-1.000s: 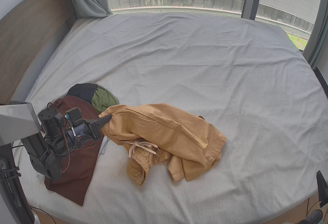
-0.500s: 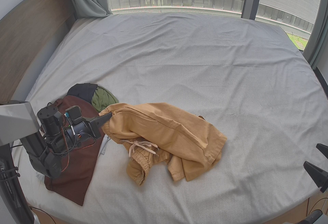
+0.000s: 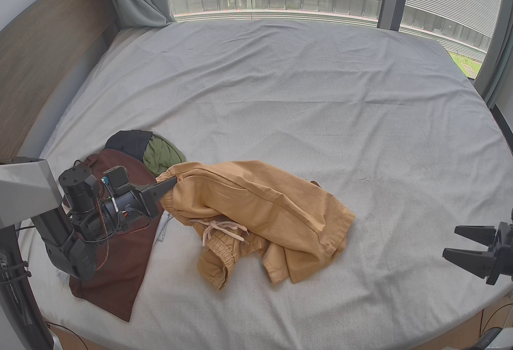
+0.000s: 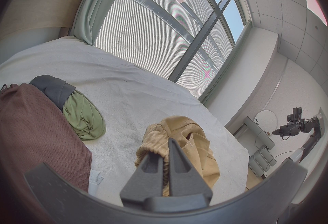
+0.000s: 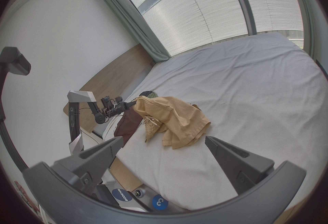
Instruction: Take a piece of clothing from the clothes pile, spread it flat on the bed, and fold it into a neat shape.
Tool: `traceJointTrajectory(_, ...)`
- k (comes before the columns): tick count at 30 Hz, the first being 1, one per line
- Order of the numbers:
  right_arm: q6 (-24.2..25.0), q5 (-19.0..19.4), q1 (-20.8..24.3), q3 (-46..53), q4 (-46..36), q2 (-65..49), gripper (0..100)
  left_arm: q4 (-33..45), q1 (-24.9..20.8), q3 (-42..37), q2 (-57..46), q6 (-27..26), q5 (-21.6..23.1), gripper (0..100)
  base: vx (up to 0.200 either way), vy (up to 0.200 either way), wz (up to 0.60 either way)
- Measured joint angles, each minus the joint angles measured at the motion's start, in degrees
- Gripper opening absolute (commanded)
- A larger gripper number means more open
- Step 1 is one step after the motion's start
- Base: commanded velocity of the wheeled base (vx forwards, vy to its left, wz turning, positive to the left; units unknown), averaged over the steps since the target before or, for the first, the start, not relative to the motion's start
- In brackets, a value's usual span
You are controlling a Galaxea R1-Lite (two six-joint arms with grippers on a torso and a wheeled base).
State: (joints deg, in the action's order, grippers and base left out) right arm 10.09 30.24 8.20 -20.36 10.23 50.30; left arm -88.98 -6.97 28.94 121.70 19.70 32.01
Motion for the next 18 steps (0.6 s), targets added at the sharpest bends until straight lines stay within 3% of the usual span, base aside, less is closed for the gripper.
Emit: traceJointTrajectory(18, 0.41, 1.52, 7.84, -1.0, 24.55, 27.54, 100, 0.0, 0.45, 0.22, 0.33, -0.18, 0.0, 0, 0.0, 0.0, 0.0)
